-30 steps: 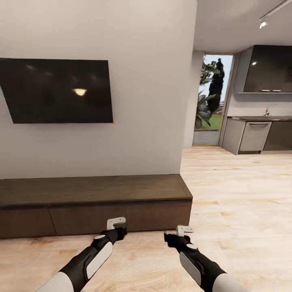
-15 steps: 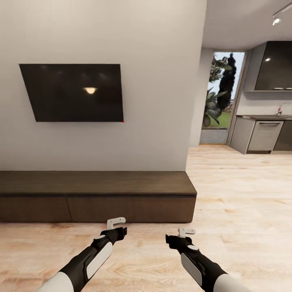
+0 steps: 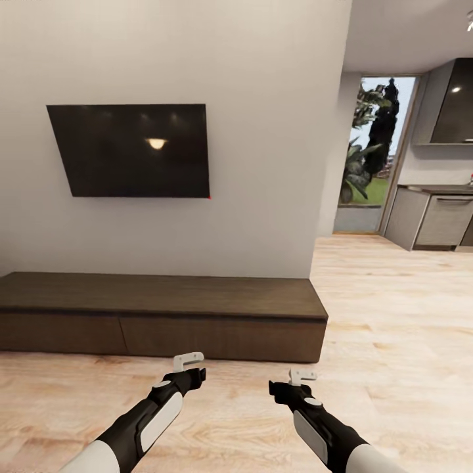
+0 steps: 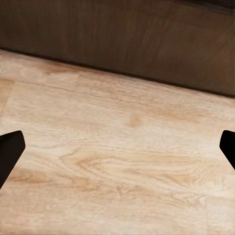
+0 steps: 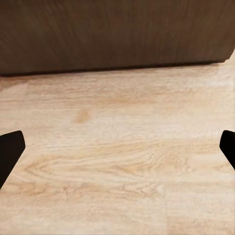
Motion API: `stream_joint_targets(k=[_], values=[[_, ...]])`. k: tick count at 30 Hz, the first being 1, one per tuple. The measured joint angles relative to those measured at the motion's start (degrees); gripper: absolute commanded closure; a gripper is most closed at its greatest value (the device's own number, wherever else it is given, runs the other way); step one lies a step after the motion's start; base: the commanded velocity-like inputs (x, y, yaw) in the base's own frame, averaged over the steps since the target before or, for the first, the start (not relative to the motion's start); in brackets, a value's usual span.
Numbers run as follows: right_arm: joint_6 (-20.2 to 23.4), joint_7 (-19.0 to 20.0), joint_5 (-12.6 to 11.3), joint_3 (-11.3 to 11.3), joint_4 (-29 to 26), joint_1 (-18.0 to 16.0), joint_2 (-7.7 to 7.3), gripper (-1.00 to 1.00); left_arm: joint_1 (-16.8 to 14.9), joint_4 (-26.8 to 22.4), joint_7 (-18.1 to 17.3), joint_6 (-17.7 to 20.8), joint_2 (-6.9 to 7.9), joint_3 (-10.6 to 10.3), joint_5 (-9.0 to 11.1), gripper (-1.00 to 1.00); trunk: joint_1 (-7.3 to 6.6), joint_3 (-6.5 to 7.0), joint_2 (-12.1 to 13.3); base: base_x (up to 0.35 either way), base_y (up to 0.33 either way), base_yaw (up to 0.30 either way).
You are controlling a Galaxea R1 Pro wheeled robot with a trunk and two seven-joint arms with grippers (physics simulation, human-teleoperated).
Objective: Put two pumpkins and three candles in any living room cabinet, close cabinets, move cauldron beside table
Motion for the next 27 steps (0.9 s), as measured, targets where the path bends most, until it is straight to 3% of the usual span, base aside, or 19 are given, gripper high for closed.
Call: stream_joint_targets(k=[27], values=[[0.0,0.0,0.1,0.0,0.1,0.0,-0.09,-1.0,0.0,0.1,0.3,0.0,-0.36,-0.1,-0.3,-1.0,-5.93,4.76,10.8,0.0,0.0,0.003]])
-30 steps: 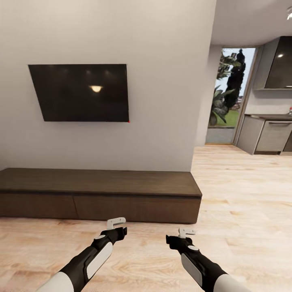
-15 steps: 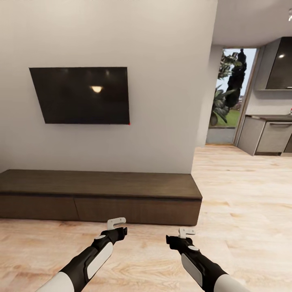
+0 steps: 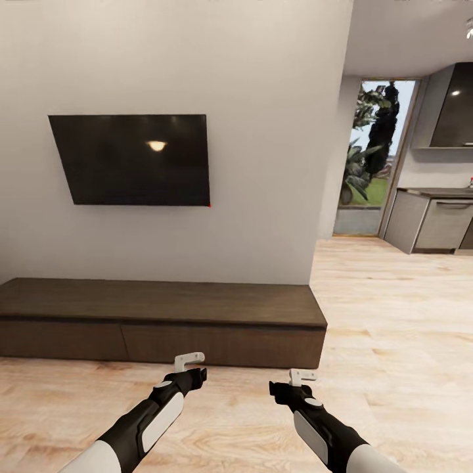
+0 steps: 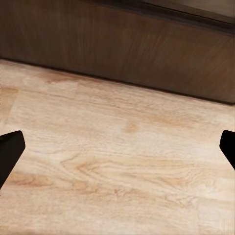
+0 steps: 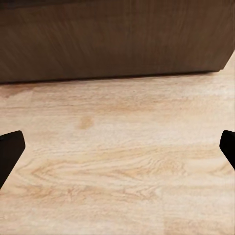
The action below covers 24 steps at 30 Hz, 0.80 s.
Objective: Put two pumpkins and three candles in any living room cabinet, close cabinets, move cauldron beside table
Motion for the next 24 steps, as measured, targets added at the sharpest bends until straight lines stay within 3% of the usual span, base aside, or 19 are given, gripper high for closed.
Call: stream_joint_targets(k=[24], values=[[0.0,0.0,0.0,0.0,0.1,0.0,0.05,-1.0,0.0,1.4,0.2,-0.1,-0.13,-0.1,-0.1,-1.0,-5.27,4.31,9.6,0.0,0.0,0.0]])
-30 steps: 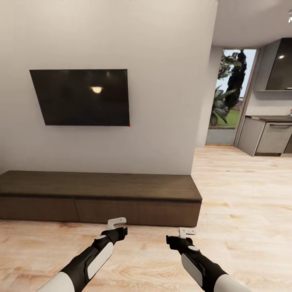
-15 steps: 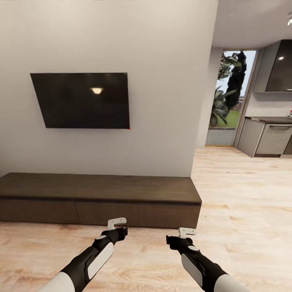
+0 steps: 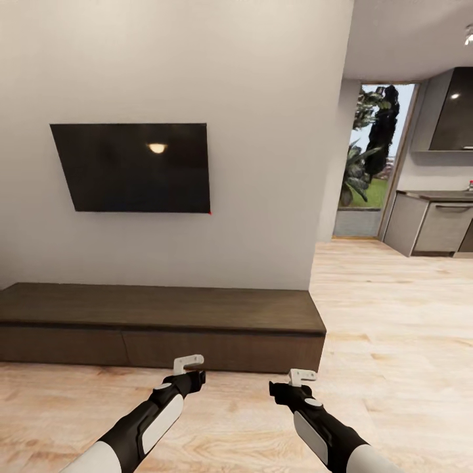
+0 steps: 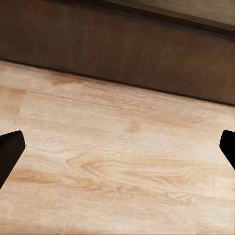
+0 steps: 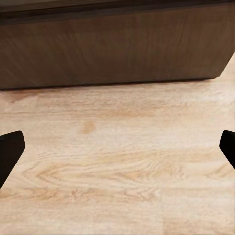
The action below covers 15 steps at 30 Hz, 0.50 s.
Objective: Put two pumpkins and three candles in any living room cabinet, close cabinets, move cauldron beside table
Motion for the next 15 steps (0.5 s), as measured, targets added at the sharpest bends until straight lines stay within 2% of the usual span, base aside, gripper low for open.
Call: stream_joint_targets(k=[2,7,15], values=[[-0.2,0.0,0.0,0.0,0.3,0.0,0.01,-1.0,0.0,0.5,0.0,0.0,0.0,0.0,0.0,-1.0,-0.44,0.36,0.8,0.0,0.0,0.0],[-4.3,-0.1,0.1,-0.1,2.8,0.0,0.05,-1.0,-0.1,3.0,-0.1,-0.2,0.0,0.2,0.0,-1.0,-1.54,1.26,2.8,0.0,0.0,0.0],[-5.9,-0.2,0.0,-0.1,4.0,0.0,0.02,-1.0,-0.1,3.7,-0.1,-0.3,-0.09,0.2,-0.1,-1.0,-3.3,2.69,6.0,0.0,0.0,0.0]])
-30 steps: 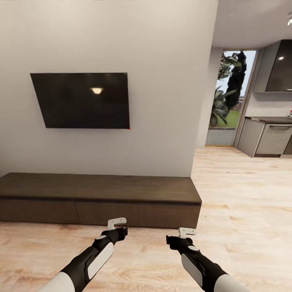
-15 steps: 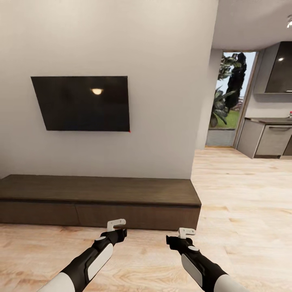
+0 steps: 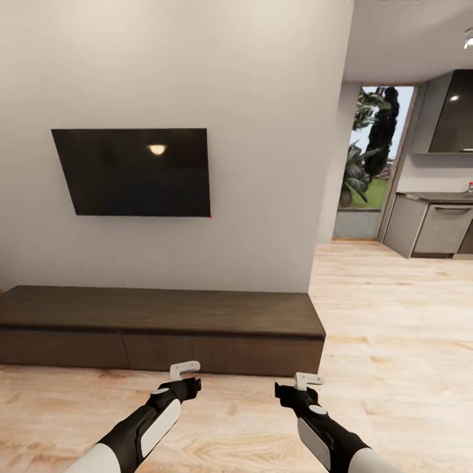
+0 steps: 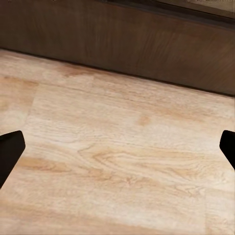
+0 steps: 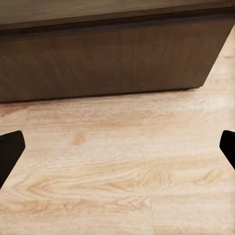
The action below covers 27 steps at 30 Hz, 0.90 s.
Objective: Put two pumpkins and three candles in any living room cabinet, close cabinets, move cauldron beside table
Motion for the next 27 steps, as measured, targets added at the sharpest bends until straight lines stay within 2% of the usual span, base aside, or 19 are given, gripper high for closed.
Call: stream_joint_targets(k=[23,27], values=[[-0.3,0.0,-0.2,-0.1,1.3,0.0,-0.01,-1.0,0.0,0.2,-0.2,0.0,-0.01,0.0,0.0,-1.0,-5.05,4.13,9.2,0.0,0.0,0.0],[-0.3,0.0,-0.1,-0.1,1.5,0.0,-0.01,-1.0,0.0,2.1,-0.2,-0.1,-0.07,0.0,0.0,-1.0,-5.93,4.85,10.8,0.0,0.0,0.0]])
